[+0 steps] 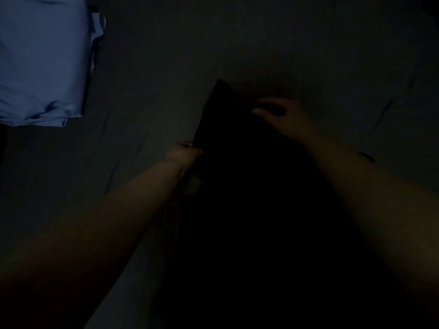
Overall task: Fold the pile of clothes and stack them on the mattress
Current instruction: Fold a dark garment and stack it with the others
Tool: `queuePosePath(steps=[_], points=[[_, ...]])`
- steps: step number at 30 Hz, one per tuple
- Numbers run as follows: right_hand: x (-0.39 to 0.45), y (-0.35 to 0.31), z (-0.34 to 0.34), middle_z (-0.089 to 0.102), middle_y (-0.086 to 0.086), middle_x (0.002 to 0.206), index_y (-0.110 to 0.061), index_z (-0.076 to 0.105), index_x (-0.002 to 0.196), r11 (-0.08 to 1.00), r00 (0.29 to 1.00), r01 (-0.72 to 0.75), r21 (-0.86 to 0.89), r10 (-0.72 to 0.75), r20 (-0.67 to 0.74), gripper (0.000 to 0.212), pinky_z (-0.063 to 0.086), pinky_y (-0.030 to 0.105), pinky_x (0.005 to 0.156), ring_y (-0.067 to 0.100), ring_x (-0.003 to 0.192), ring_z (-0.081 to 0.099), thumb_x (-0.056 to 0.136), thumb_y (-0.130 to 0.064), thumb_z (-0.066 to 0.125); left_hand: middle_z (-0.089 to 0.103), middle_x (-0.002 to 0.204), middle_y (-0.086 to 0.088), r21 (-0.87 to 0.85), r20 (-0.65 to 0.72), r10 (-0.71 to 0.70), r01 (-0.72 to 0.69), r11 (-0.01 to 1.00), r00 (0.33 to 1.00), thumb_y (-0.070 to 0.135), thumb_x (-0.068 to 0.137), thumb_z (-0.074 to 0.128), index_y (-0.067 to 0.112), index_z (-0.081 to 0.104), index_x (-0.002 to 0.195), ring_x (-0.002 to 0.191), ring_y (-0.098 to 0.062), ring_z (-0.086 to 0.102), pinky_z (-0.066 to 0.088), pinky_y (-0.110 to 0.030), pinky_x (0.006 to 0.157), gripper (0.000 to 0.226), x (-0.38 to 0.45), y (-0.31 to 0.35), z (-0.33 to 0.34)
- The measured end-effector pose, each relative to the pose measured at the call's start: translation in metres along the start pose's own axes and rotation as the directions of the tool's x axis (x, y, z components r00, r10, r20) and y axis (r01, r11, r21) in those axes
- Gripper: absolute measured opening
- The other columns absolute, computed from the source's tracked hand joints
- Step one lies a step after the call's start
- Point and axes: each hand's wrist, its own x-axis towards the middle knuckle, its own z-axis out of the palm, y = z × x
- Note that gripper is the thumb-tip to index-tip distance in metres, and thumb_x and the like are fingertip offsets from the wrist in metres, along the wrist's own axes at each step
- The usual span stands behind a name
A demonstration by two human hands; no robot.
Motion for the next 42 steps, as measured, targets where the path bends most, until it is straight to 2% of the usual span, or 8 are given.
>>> queuePosePath(steps=[4, 9, 13, 21, 24, 28, 35, 42], points=[[-0.037, 0.075, -0.054, 0.065, 0.016, 0.114, -0.002, 0.064, 0.114, 0.914, 0.969, -0.231, -0.334, 0.247, 0.006, 0.044, 0.046, 0.032, 0.088, 0.027, 0.104, 0.061, 0.086, -0.035, 0.064, 0.052, 0.132, -0.022, 0.388, -0.092, 0.090, -0.048, 0.921, 0.992, 0.013, 0.099, 0.041, -0.004, 0.053, 0.124, 0.121, -0.031, 0.050, 0.035, -0.030, 0.096, 0.033, -0.001, -0.016, -0.024], [-0.088, 0.128, -0.101, 0.064, 0.015, 0.090, -0.006, 0.062, 0.095, 0.847, 0.918, -0.383, -0.368, 0.393, -0.053, 0.037, 0.037, 0.028, 0.068, 0.025, 0.081, 0.060, 0.086, -0.042, 0.061, 0.060, 0.117, -0.023, 0.286, -0.213, 0.312, -0.246, 0.926, 0.926, 0.025, 0.094, 0.053, -0.003, 0.057, 0.109, 0.110, -0.032, 0.057, 0.042, -0.032, 0.085, 0.032, 0.002, 0.031, -0.013], [-0.091, 0.152, -0.100, 0.065, 0.027, 0.108, 0.001, 0.062, 0.111, 0.812, 0.910, -0.413, -0.413, 0.387, -0.149, 0.033, 0.045, 0.038, 0.078, 0.041, 0.100, 0.062, 0.091, -0.025, 0.059, 0.052, 0.134, -0.014, 0.172, -0.079, 0.234, -0.218, 0.961, 0.969, 0.048, 0.085, 0.061, 0.003, 0.046, 0.131, 0.121, -0.027, 0.051, 0.039, -0.024, 0.088, 0.066, 0.011, 0.084, 0.011], [-0.059, 0.154, -0.171, 0.059, 0.037, 0.106, 0.006, 0.061, 0.114, 0.814, 0.746, -0.501, -0.294, 0.234, -0.623, 0.057, 0.046, 0.050, 0.082, 0.050, 0.098, 0.057, 0.088, -0.041, 0.041, 0.065, 0.114, -0.018, 0.315, -0.149, 0.498, -0.437, 0.843, 0.854, 0.031, 0.097, 0.048, 0.006, 0.061, 0.121, 0.106, -0.028, 0.061, 0.042, -0.024, 0.075, 0.037, 0.025, 0.099, 0.026], [-0.029, 0.193, -0.202, 0.057, 0.035, 0.108, 0.002, 0.063, 0.110, 0.773, 0.687, -0.561, -0.297, 0.234, -0.687, 0.079, 0.046, 0.055, 0.089, 0.050, 0.100, 0.055, 0.073, -0.055, 0.023, 0.064, 0.115, -0.019, 0.166, -0.204, 0.567, -0.542, 0.824, 0.798, 0.020, 0.099, 0.045, -0.002, 0.061, 0.118, 0.108, -0.028, 0.060, 0.041, -0.022, 0.078, 0.033, 0.029, 0.114, 0.039], [-0.023, 0.205, -0.191, 0.049, 0.028, 0.125, -0.004, 0.056, 0.118, 0.704, 0.618, -0.667, -0.242, 0.343, -0.707, 0.083, 0.039, 0.050, 0.098, 0.045, 0.118, 0.046, 0.066, -0.060, 0.023, 0.056, 0.124, -0.011, -0.231, 0.000, 0.342, -0.333, 0.914, 0.940, 0.013, 0.099, 0.044, 0.001, 0.048, 0.132, 0.112, -0.021, 0.054, 0.046, -0.023, 0.083, 0.036, 0.032, 0.110, 0.055], [-0.077, 0.136, -0.070, 0.041, 0.018, 0.144, -0.006, 0.044, 0.137, 0.727, 0.937, 0.046, -0.685, -0.269, -0.222, 0.073, 0.024, 0.050, 0.110, 0.033, 0.135, 0.035, 0.086, -0.059, 0.040, 0.052, 0.128, -0.016, 0.340, -0.209, 0.373, -0.290, 0.895, 0.904, 0.056, 0.080, 0.063, 0.016, 0.052, 0.129, 0.123, -0.033, 0.045, 0.037, -0.035, 0.104, 0.064, 0.006, 0.023, 0.063], [-0.148, 0.127, 0.060, 0.016, 0.008, 0.157, -0.019, 0.022, 0.150, 0.658, 0.956, 0.286, -0.697, -0.242, 0.164, 0.076, 0.013, 0.059, 0.110, 0.027, 0.145, 0.009, 0.092, -0.068, 0.013, 0.049, 0.133, -0.015, 0.238, -0.076, 0.286, -0.261, 0.935, 0.955, 0.026, 0.081, 0.072, 0.016, 0.033, 0.140, 0.121, -0.032, 0.050, 0.041, -0.036, 0.097, 0.071, -0.044, -0.041, 0.063]])
